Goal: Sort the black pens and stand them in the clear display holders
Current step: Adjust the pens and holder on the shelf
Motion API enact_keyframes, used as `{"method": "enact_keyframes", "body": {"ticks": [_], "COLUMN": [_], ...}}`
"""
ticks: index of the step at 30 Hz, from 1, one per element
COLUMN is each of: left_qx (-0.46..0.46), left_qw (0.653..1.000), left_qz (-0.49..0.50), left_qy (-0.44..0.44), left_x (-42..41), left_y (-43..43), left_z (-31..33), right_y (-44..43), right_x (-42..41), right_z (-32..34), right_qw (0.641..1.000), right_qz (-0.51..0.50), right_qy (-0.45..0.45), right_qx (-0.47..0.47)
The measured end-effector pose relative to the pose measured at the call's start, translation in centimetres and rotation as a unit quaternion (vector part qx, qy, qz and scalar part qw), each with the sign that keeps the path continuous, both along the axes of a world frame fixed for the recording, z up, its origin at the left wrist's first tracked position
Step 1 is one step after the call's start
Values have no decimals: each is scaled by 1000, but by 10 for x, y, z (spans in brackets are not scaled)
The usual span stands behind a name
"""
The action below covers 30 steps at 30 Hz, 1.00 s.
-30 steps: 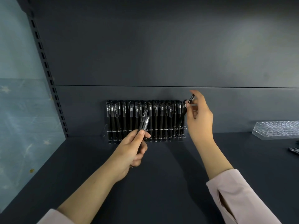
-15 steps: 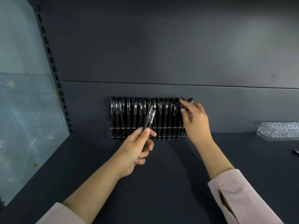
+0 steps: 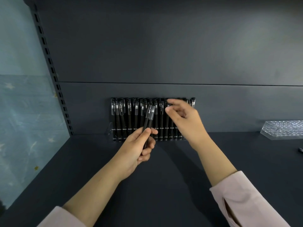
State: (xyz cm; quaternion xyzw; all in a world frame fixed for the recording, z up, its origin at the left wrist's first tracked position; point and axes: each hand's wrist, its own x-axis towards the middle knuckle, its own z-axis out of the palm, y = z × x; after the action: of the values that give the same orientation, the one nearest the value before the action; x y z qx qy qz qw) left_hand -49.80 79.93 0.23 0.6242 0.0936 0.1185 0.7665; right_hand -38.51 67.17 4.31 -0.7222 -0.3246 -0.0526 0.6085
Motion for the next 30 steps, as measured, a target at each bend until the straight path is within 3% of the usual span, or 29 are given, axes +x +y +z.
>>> {"method": "enact_keyframes", "body": {"ticks": [8, 15, 18, 22, 30], "left_qx": [11, 6, 32, 70, 56], "left_qw": [999, 1000, 999, 998, 996], "left_qz": [-30, -27, -16, 4, 63], "left_qy": [-4, -4, -1, -8, -5], "left_x": [-2, 1, 1, 6, 30], "left_y": [-3, -5, -4, -5, -34], "left_z": [-1, -4, -6, -7, -2], "right_y": [12, 6, -8, -36, -56], "right_x": [-15, -9, 6, 27, 41], "right_z": [-8, -4, 3, 9, 5], "right_qw": [978, 963, 970, 965, 956], "right_qz": [140, 108, -26, -192, -221], "right_qy": [144, 195, 124, -30, -137], "right_qx": [60, 150, 206, 176, 134]}}
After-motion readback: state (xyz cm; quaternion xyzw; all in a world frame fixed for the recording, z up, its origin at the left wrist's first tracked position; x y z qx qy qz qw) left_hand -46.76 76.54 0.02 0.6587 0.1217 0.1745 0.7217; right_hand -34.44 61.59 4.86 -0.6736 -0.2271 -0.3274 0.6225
